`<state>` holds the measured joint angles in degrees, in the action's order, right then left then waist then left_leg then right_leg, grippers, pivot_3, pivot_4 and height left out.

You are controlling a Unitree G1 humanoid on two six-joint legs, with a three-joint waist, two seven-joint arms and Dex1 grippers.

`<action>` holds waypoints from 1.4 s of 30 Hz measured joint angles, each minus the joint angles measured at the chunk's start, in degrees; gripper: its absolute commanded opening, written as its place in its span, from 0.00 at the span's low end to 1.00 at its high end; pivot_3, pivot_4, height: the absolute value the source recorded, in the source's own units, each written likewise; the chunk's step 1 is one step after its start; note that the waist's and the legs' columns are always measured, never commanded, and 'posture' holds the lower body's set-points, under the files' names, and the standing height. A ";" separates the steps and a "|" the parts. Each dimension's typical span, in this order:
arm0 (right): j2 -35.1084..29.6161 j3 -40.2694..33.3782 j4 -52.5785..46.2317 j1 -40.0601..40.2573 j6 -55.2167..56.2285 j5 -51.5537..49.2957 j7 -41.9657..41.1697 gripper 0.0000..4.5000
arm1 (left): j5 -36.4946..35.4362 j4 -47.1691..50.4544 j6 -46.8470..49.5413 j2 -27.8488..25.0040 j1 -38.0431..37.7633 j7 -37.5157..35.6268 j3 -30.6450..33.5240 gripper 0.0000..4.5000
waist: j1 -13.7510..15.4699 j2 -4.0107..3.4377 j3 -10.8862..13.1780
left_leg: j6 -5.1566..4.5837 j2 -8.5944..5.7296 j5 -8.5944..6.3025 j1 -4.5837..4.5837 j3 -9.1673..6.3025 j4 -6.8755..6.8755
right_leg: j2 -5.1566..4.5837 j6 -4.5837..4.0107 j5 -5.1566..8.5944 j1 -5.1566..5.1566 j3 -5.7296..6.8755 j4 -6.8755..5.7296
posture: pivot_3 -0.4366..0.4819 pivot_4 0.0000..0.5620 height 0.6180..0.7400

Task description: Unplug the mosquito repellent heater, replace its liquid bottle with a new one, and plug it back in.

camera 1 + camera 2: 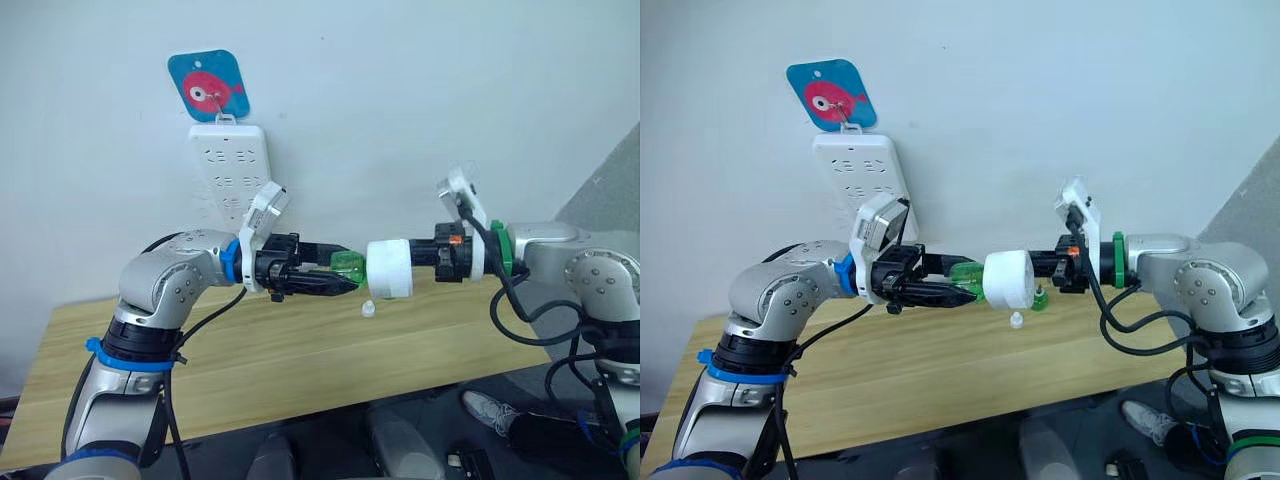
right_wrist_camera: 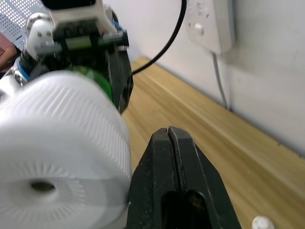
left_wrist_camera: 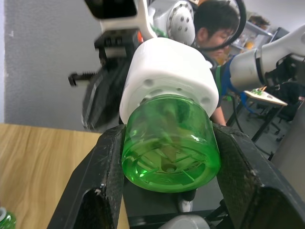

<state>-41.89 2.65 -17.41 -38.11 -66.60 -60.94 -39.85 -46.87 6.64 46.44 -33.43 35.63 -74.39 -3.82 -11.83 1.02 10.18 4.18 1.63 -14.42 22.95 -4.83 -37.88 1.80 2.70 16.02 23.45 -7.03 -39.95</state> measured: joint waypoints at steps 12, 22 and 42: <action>-0.07 -6.09 -4.00 2.95 -7.81 -9.41 6.42 0.00 | -0.28 -1.32 -2.41 2.28 0.54 2.60 1.92 0.51 | 0.09 0.01 -0.01 | 0.00 -0.01 0.00 0.01 0.01 -0.01 | 0.00 0.00 0.00 0.00 -0.01 0.00 | 0.23 0.15 0.97; -0.47 -6.12 -5.44 3.67 -9.29 -14.84 10.08 0.00 | 1.46 -2.80 -6.56 3.38 1.12 4.29 1.97 0.51 | 0.12 0.00 -0.02 | 0.00 -0.02 0.00 0.01 0.02 -0.01 | 0.00 0.01 0.01 0.00 -0.02 0.01 | 0.23 0.15 0.97; -0.34 -5.95 -5.37 3.41 -8.93 -22.39 16.34 0.00 | 5.70 -3.94 -11.56 3.65 1.14 5.57 1.57 0.51 | 0.13 0.00 -0.03 | 0.00 -0.01 0.00 0.01 0.02 -0.01 | 0.00 0.02 0.01 0.00 -0.02 0.01 | 0.23 0.16 0.97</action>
<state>-42.23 -3.29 -22.78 -34.70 -75.54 -83.33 -23.51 -41.18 2.71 34.88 -29.78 36.77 -68.82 -2.25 -11.70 1.02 10.15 4.18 1.62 -14.42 22.96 -4.81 -37.88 1.80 2.72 16.04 23.44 -7.05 -39.94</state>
